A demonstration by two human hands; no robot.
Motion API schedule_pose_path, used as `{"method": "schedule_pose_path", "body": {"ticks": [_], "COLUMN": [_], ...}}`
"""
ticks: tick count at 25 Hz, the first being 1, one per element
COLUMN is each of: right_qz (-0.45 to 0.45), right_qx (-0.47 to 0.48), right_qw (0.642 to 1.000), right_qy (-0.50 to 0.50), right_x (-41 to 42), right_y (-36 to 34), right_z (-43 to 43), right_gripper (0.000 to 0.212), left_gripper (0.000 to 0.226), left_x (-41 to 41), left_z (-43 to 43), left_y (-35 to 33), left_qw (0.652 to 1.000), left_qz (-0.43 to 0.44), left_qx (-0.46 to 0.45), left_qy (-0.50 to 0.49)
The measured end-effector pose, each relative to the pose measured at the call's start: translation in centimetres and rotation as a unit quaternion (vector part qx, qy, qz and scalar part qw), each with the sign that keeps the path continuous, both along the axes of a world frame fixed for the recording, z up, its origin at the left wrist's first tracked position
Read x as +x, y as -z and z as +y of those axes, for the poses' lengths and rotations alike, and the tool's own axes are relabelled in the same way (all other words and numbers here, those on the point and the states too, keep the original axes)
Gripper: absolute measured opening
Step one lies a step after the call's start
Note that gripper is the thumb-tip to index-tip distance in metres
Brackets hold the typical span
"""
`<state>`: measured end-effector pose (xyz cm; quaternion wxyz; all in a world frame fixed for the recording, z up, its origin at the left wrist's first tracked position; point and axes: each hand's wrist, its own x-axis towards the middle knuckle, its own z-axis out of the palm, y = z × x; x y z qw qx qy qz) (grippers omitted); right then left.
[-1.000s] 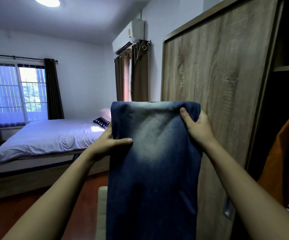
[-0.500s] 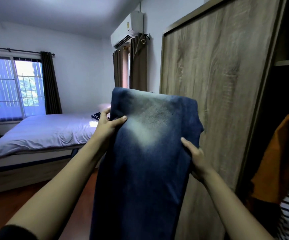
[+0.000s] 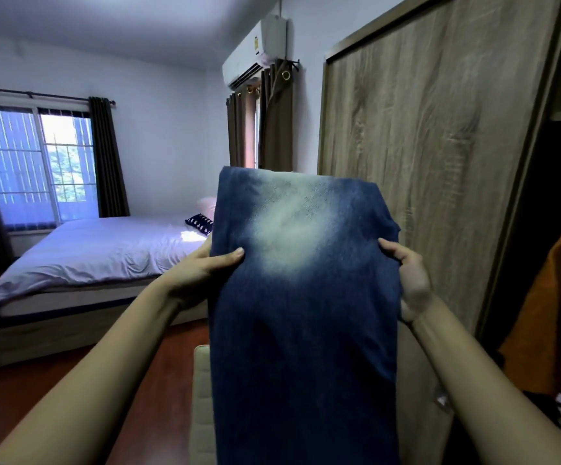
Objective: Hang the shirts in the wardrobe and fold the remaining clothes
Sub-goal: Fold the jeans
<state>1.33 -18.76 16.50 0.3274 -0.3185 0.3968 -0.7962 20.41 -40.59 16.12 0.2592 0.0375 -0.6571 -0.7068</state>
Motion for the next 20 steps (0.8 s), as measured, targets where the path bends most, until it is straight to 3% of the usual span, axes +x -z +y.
{"method": "schedule_pose_path", "body": {"ticks": [3,6,7,9,11,13,15,16,18,20], "right_qz": [0.022,0.066,0.089,0.135,0.175,0.213,0.241,0.231,0.178,0.156], "right_qx": [0.055,0.043,0.038,0.051,0.065,0.073,0.083,0.088,0.067,0.025], "right_qw": [0.998,0.997,0.995,0.989,0.981,0.97,0.959,0.96,0.974,0.986], "right_qy": [0.021,0.012,0.012,0.024,0.045,0.09,0.121,0.13,0.124,0.045], "right_x": [-0.7,-1.2,-1.3,-1.1,-1.4,-1.4,-1.3,-1.3,-0.9,-0.7], "right_y": [-0.7,-0.4,0.1,1.2,1.9,1.6,1.0,0.7,0.1,0.3], "right_z": [-0.4,0.0,0.2,0.8,0.9,0.8,0.6,0.5,0.7,1.3], "right_gripper": [0.037,0.013,0.024,0.069,0.116,0.115,0.11,0.107,0.103,0.117], "left_gripper": [0.055,0.051,0.046,0.027,0.035,0.073,0.088,0.08,0.041,0.022], "left_x": [-1.0,-2.5,-2.7,-2.5,-1.3,0.1,0.9,0.9,0.3,-0.3], "left_z": [1.3,1.8,1.8,1.6,1.2,0.7,0.4,0.5,1.2,1.7], "left_y": [-0.2,-0.7,-0.9,-1.3,-1.3,-1.3,-1.5,-1.5,-1.2,-0.3], "left_qw": [0.995,0.977,0.973,0.976,0.993,0.996,0.986,0.984,0.978,0.975], "left_qz": [0.008,-0.031,-0.025,0.004,0.029,0.018,0.003,0.008,0.021,0.036], "left_qx": [-0.001,0.071,0.105,0.132,0.06,-0.09,-0.167,-0.179,-0.193,-0.17], "left_qy": [-0.096,-0.199,-0.202,-0.173,-0.096,-0.012,0.008,-0.005,-0.08,-0.137]}}
